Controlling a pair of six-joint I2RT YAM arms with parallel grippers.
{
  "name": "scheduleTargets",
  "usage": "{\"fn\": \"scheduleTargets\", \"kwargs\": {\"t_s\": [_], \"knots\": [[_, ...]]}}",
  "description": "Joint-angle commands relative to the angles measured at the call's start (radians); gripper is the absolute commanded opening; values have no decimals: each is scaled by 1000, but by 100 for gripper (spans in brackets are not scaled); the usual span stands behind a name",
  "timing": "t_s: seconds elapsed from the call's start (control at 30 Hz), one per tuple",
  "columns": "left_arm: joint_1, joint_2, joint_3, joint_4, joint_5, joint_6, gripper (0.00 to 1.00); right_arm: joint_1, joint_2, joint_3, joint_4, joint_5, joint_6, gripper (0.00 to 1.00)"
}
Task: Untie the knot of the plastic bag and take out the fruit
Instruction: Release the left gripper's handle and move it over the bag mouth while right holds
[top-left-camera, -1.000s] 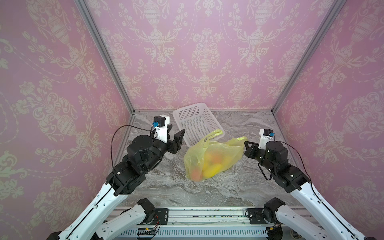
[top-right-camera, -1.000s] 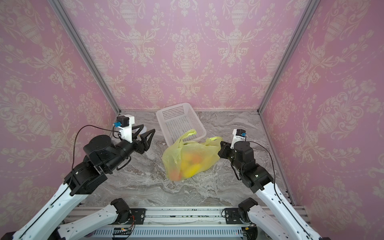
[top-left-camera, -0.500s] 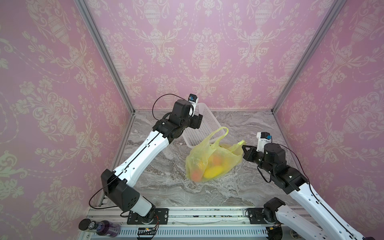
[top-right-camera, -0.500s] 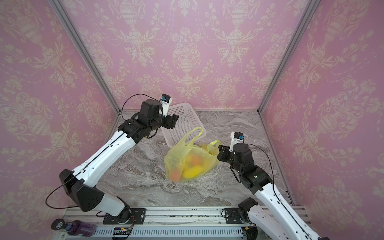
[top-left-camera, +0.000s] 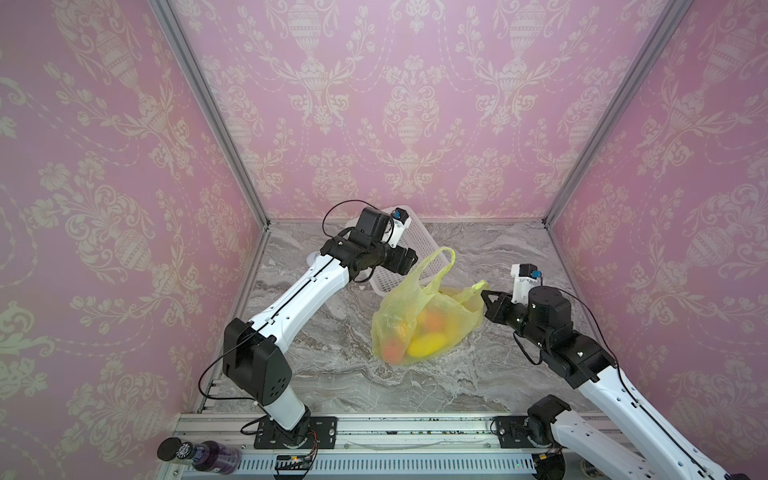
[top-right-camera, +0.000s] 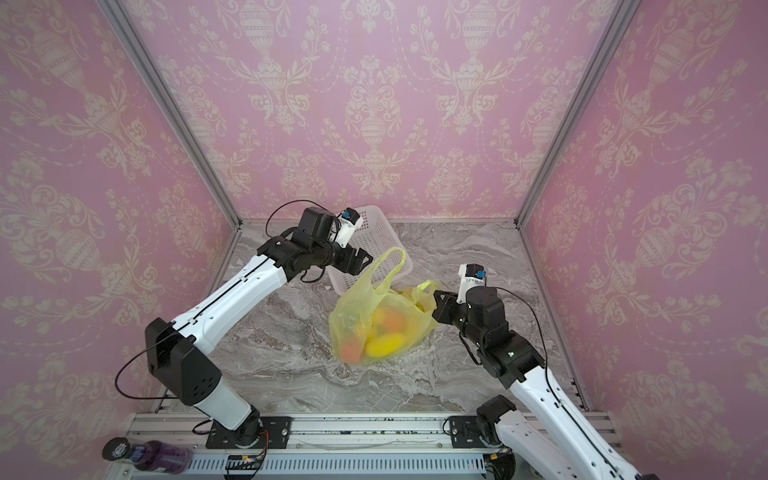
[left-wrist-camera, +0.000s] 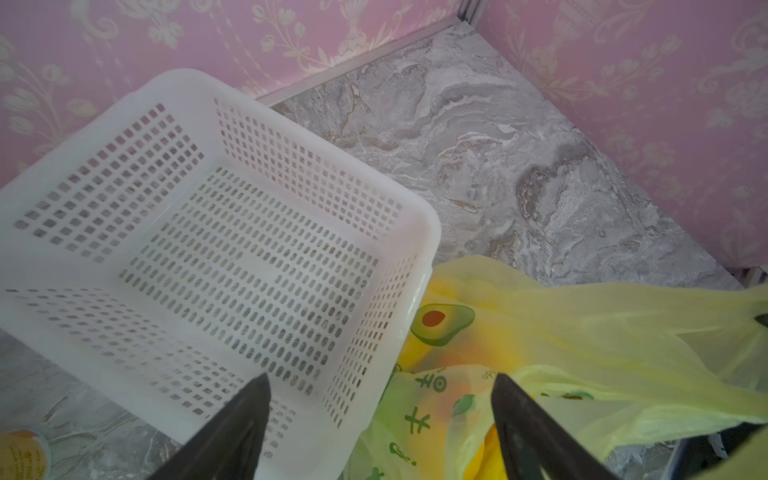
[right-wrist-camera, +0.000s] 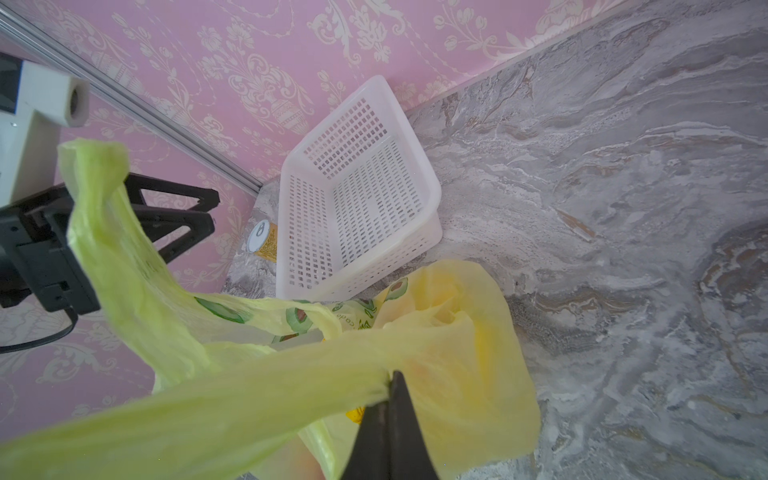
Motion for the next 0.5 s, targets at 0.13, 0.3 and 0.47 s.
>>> {"fn": "scheduleTargets", "kwargs": {"t_s": [0.13, 0.3, 0.47], "knots": [[-81, -29, -23, -50, 72, 107, 85, 5, -8, 49, -9, -10, -128, 60], [-81, -43, -32, -42, 68, 106, 85, 4, -8, 97, -8, -61, -202, 84], [-80, -62, -30, -37, 51, 110, 86, 12, 78, 161, 20, -140, -221, 88]]}}
